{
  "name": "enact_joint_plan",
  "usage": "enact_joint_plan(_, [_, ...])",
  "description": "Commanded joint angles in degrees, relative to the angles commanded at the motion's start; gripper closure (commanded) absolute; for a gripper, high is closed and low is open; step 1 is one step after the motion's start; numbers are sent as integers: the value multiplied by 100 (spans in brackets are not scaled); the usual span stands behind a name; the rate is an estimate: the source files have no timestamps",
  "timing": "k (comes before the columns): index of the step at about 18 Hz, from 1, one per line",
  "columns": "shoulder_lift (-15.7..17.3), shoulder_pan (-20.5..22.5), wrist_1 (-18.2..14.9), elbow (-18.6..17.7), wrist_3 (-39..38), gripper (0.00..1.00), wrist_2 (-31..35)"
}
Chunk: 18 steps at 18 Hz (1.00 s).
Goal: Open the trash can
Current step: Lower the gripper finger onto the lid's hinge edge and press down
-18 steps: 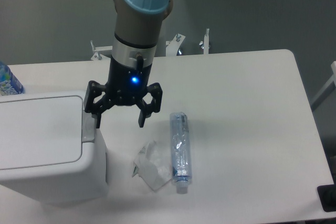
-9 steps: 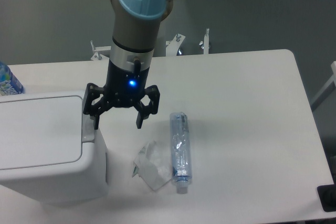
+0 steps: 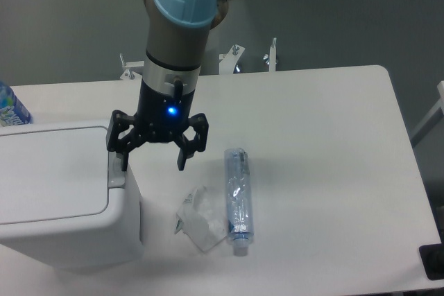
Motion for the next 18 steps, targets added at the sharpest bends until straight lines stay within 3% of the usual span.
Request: enact_joint_plan(18, [-18,-44,18,-62,17,0,9])
